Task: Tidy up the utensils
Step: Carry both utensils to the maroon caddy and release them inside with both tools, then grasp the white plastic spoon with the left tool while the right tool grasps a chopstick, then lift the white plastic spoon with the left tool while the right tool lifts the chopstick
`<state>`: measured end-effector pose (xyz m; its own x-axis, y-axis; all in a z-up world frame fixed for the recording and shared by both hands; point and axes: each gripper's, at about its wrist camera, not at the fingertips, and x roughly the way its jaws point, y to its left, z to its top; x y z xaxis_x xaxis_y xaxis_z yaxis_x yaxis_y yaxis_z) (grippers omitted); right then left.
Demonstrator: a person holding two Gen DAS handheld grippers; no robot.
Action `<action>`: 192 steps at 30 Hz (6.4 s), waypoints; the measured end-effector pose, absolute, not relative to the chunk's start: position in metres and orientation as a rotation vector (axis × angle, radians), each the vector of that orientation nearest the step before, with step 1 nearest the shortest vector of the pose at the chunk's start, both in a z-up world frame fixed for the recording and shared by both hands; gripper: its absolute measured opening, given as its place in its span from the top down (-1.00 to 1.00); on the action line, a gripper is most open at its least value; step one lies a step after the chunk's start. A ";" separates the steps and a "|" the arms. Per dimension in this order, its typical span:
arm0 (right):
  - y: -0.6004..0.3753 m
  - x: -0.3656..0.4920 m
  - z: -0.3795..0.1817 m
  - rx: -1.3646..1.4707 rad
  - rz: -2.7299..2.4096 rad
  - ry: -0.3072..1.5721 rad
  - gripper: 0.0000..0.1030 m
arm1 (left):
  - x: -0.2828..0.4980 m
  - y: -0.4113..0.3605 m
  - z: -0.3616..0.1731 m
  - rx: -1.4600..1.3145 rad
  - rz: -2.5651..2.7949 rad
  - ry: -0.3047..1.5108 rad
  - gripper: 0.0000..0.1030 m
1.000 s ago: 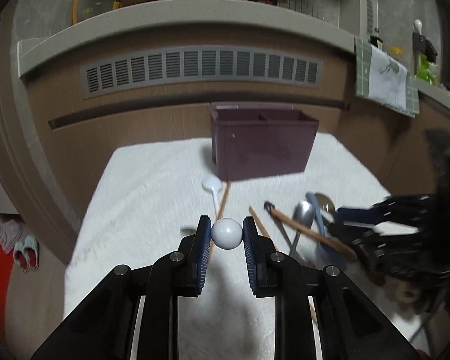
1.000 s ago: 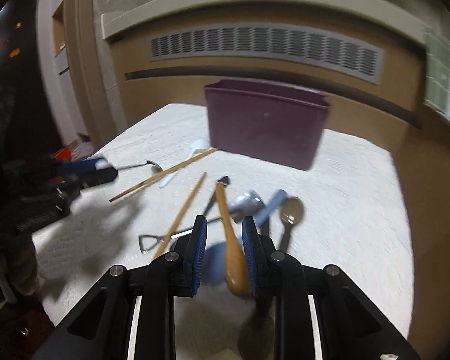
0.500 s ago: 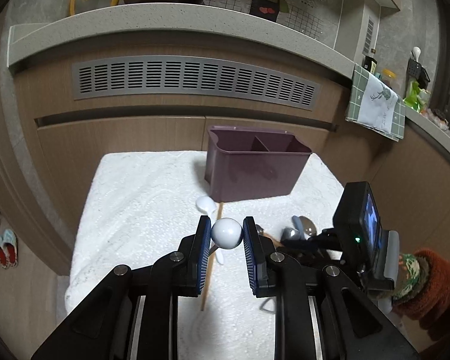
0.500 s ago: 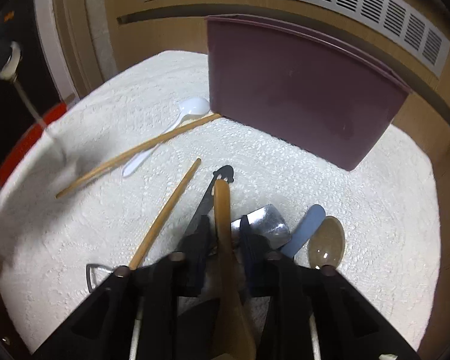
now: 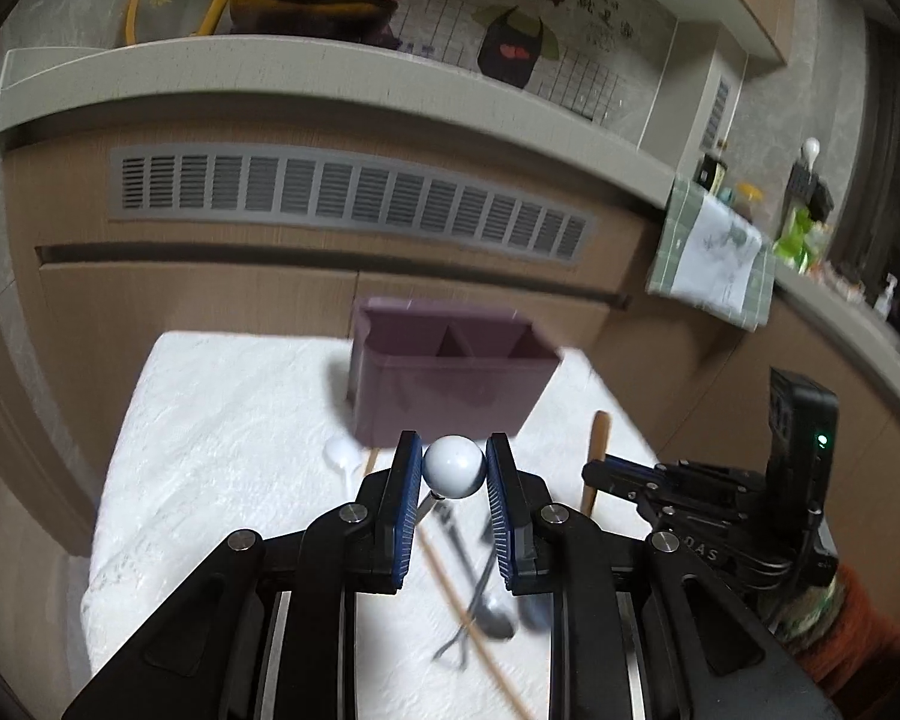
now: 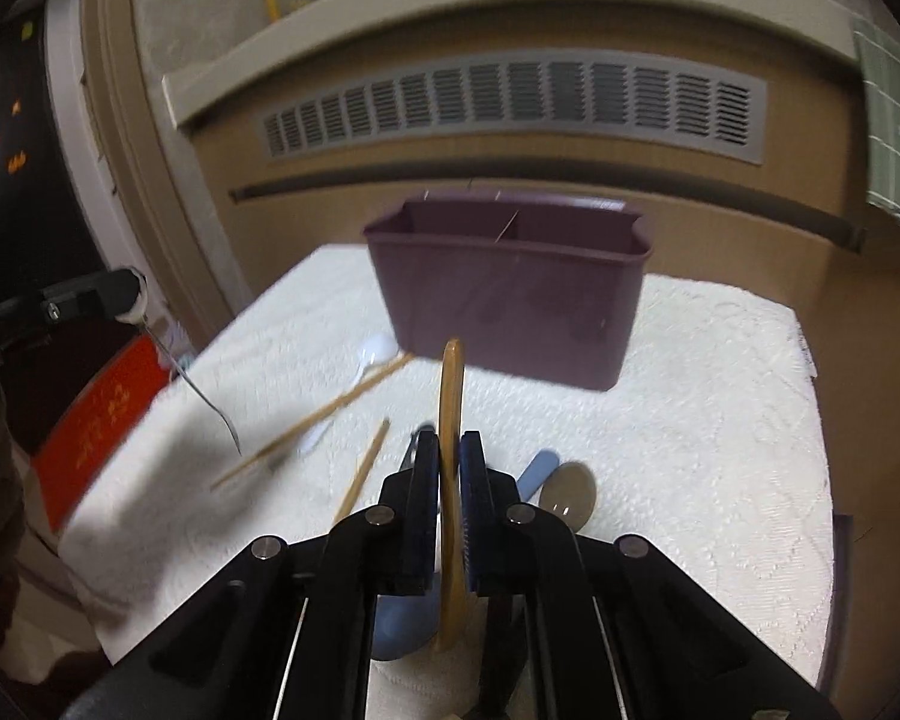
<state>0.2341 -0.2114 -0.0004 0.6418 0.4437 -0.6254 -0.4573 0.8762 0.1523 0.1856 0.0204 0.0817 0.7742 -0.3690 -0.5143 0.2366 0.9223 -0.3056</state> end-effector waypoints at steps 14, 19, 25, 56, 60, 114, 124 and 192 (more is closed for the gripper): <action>-0.193 0.326 0.155 -0.065 0.406 0.321 0.89 | 0.323 0.019 0.177 -0.341 -0.483 0.439 0.56; -0.198 0.366 0.113 -0.078 0.391 0.421 0.89 | 0.371 0.014 0.128 -0.384 -0.524 0.542 0.56; -0.206 0.401 0.043 -0.031 0.419 0.630 0.88 | 0.403 0.003 0.068 -0.385 -0.496 0.690 0.55; -0.054 0.307 -0.092 -0.050 0.418 0.943 0.54 | 0.203 0.130 -0.050 -0.296 -0.002 0.792 0.14; -0.043 0.314 -0.100 -0.088 0.395 0.970 0.56 | 0.196 0.135 -0.048 -0.311 -0.012 0.791 0.14; -0.219 0.235 -0.083 -0.026 0.330 0.863 0.80 | 0.262 -0.024 -0.061 -0.065 -0.306 1.003 0.16; -0.232 0.230 -0.073 -0.024 0.305 0.827 0.80 | 0.300 -0.070 -0.065 -0.072 -0.213 1.036 0.16; -0.198 0.264 -0.074 -0.091 0.445 0.899 0.79 | 0.243 -0.037 -0.068 -0.059 -0.167 0.981 0.29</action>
<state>0.2635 -0.1983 -0.0744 0.5379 0.3356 -0.7733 -0.4108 0.9054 0.1072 0.2425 -0.0372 -0.0683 0.5443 -0.1677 -0.8220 0.1142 0.9855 -0.1255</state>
